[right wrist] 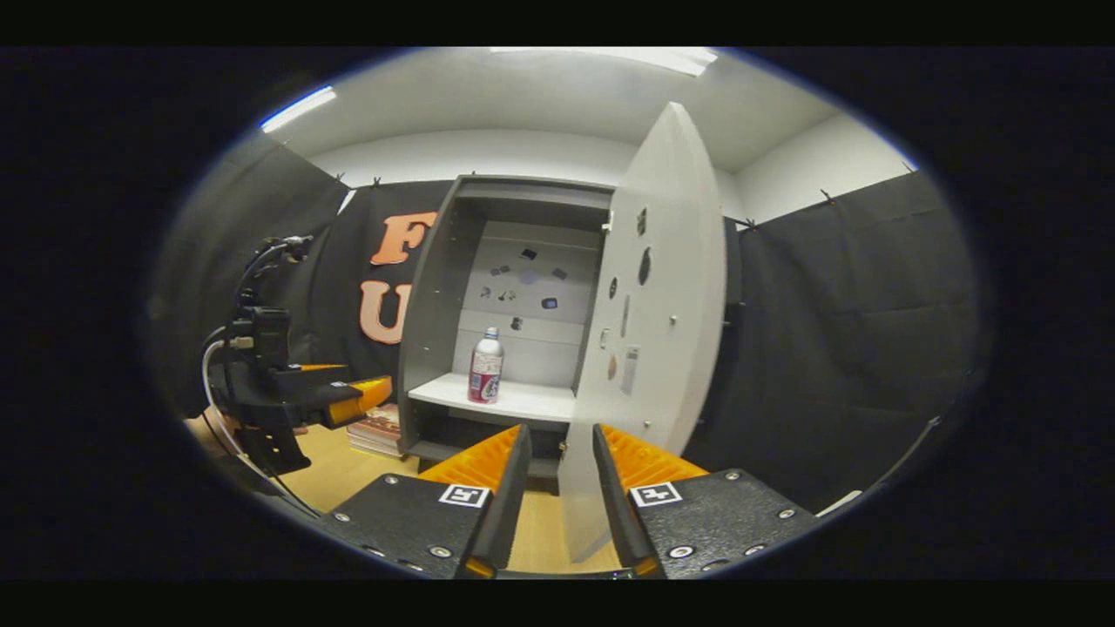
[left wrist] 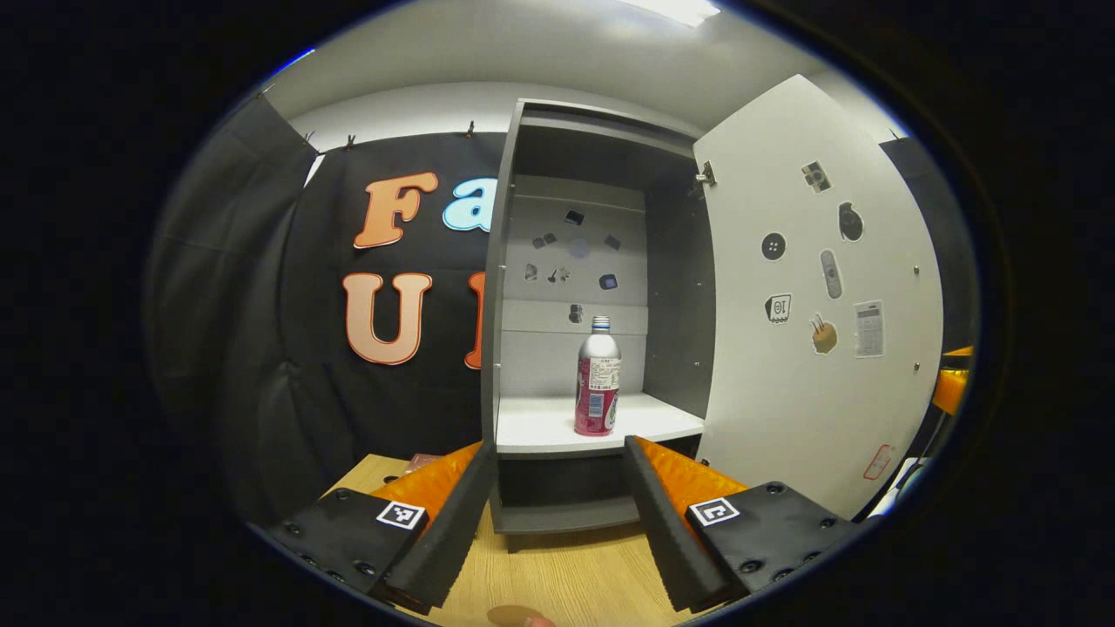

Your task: Open the cabinet door with the right hand, grasp the bottle in the cabinet with the left hand and place it on the coaster, then close the cabinet door with the right hand.

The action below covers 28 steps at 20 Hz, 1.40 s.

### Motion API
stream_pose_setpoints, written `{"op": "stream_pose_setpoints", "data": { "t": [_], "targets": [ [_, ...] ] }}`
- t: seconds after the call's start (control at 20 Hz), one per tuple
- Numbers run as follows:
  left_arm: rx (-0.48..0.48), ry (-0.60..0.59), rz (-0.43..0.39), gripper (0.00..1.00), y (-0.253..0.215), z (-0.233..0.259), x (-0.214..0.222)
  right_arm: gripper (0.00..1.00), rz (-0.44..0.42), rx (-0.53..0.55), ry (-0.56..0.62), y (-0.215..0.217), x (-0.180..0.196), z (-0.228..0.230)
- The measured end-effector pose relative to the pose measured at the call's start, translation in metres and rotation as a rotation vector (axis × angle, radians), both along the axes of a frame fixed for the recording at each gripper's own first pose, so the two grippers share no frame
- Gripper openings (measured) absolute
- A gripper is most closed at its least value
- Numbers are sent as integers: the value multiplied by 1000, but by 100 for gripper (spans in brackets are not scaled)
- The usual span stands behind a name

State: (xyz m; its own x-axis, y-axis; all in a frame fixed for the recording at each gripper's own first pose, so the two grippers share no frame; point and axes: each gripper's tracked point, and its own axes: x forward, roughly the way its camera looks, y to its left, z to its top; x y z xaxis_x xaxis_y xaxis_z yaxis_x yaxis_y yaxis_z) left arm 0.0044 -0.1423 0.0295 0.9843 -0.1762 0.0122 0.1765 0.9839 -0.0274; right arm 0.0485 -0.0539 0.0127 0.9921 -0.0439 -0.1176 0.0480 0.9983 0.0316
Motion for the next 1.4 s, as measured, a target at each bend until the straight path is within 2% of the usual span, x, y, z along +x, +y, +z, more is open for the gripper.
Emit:
{"op": "stream_pose_setpoints", "data": {
  "t": [0.15,0.25,0.45,0.6,0.65,0.7,1.1,1.4],
  "targets": [
    [25,-15,-53,95,3,2,32,46,-6,20,-14,14,19,-1],
    [29,-22,-98,95,1,1,52,55,-24,37,-30,20,29,0],
    [42,-40,-192,94,-8,1,88,58,-76,78,-51,29,51,0],
    [40,-38,-262,95,-24,-2,108,65,-116,91,-40,29,58,-4],
    [30,-35,-278,95,-30,-2,115,63,-126,94,-41,28,61,-5],
    [26,-34,-290,95,-35,-4,119,70,-133,100,-41,27,64,-5],
    [13,-51,-302,95,-76,-3,168,92,-188,98,-30,7,79,-15],
    [36,-54,-278,95,-96,-7,217,93,-194,155,-35,3,89,-20]
  ]
}}
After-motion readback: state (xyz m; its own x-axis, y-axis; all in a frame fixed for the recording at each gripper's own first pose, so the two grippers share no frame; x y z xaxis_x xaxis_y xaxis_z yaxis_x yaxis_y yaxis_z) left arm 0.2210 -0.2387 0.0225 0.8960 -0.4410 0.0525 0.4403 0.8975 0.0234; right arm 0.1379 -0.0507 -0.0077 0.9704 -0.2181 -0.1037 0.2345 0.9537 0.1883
